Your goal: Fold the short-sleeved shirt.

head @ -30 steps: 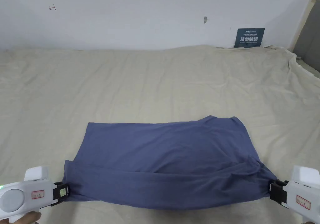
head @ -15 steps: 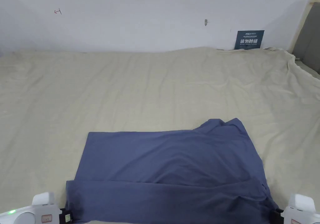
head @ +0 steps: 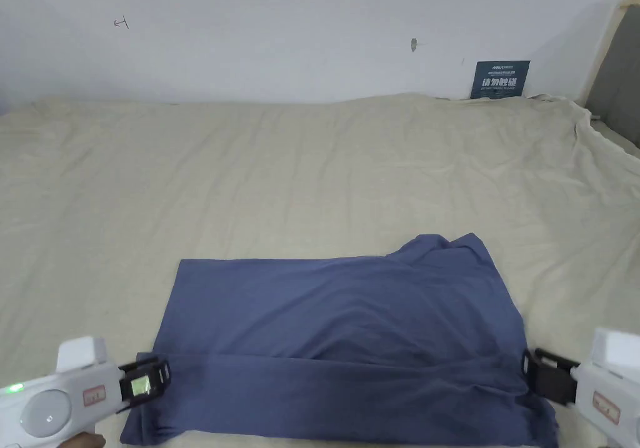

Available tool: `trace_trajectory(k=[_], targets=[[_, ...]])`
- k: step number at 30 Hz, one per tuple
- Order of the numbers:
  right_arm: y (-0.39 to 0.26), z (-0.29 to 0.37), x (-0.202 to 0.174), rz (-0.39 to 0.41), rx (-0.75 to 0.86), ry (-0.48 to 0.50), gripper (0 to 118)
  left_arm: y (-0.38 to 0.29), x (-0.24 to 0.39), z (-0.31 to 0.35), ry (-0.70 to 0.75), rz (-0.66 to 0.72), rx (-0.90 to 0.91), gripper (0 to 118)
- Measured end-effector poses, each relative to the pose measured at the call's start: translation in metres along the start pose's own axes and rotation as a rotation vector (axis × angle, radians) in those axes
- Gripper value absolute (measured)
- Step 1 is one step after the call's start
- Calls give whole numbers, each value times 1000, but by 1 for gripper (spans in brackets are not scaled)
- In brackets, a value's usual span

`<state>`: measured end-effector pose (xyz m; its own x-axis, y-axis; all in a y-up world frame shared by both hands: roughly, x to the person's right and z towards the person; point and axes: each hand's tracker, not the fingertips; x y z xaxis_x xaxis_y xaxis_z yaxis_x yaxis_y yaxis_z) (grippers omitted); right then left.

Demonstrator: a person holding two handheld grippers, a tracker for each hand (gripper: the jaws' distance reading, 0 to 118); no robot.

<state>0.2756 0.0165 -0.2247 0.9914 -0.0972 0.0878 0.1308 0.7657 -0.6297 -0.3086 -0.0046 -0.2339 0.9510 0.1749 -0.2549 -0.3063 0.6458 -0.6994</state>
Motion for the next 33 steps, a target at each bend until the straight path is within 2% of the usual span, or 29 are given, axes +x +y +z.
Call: trace_trajectory(k=[4,8,9,10,11,12,13,16,26,33], targets=[[37,46,-23,30,204,14,79,26,27,47,19,-81,236,95],[47,71,-45,99,348,-11,78,32,50,71,74,-162,417,93],[47,74,-50,120,376,-20,71,30,53,75,75,-177,457,85],[46,76,-54,142,393,-35,57,28,55,78,57,-189,494,75],[44,78,-59,158,405,-47,37,27,58,77,54,-194,504,61],[43,79,-62,168,419,-57,7,25,60,78,58,-187,493,41],[41,80,-65,166,431,-44,2,24,61,78,52,-183,500,28],[39,80,-69,164,433,-3,0,22,61,78,-68,-137,496,1],[52,52,-73,173,424,-12,0,48,65,50,-80,-154,448,0],[71,11,-69,152,383,-33,0,103,61,-19,-82,-159,361,0]])
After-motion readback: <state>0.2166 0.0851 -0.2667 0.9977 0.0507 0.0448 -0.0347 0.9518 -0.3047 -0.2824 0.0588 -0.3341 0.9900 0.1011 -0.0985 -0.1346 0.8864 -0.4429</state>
